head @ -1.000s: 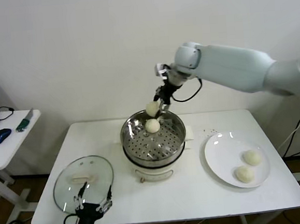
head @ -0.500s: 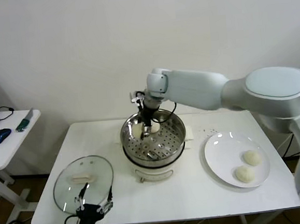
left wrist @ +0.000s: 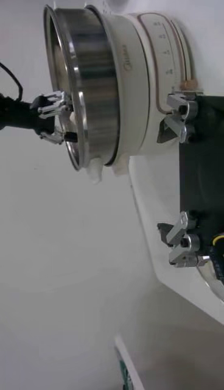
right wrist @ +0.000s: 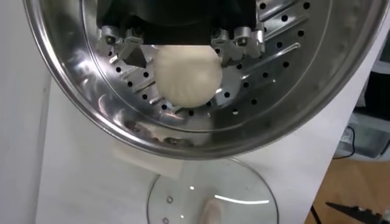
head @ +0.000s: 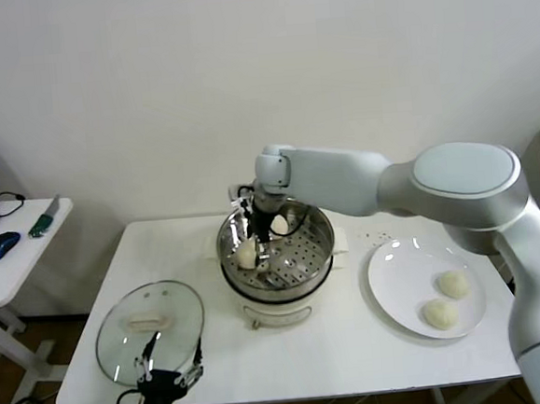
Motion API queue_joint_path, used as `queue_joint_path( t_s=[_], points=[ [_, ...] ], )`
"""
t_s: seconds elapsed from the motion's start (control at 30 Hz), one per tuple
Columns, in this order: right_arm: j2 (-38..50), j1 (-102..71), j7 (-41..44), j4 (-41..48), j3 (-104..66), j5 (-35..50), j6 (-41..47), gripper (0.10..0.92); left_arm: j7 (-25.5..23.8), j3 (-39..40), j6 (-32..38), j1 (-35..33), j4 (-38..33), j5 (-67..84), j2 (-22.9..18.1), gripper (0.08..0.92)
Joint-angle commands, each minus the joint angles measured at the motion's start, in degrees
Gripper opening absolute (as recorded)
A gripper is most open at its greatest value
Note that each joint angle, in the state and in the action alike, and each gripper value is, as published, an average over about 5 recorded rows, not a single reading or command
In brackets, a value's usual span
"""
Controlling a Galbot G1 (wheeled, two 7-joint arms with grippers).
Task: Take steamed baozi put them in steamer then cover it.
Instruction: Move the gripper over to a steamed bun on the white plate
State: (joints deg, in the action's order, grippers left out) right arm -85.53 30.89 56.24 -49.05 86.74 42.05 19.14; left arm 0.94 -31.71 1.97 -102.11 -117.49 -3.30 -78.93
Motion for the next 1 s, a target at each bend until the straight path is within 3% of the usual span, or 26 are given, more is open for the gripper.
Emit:
queue_joint_path(
  t_s=[0.03, 0.23, 0.4, 0.73, 1.0],
  points=[
    [2.37, 2.45, 1.38, -2.09, -0.52, -0.90, -0.24, 0.822, 0.16, -0.11, 0.10, -0.23, 0.04, 0.05, 0.06, 0.823],
    [10.47, 10.70, 4.13, -9.39, 1.39, 3.07, -1.19, 0.823, 0.29, -0.06, 0.11, -0.35, -0.10, 0.08, 0.28, 0.823],
    [21.93, 15.97, 5.57, -17.15, 3.37, 1.52, -2.39, 0.823, 0.28, 0.04, 0.07, -0.34, -0.22, 0.08, 0.43, 0.823],
    [44.71, 13.83, 7.07, -30.02, 3.72, -15.74, -4.71, 0.823, 0.39, -0.22, -0.67, -0.35, -0.72, 0.11, 0.64, 0.823],
    [54.08, 0.03, 8.07, -30.10, -2.20, -29.78, -8.00, 0.823, 0.64, 0.17, -1.92, 1.60, -0.78, -1.13, -0.85, 0.823]
  ],
)
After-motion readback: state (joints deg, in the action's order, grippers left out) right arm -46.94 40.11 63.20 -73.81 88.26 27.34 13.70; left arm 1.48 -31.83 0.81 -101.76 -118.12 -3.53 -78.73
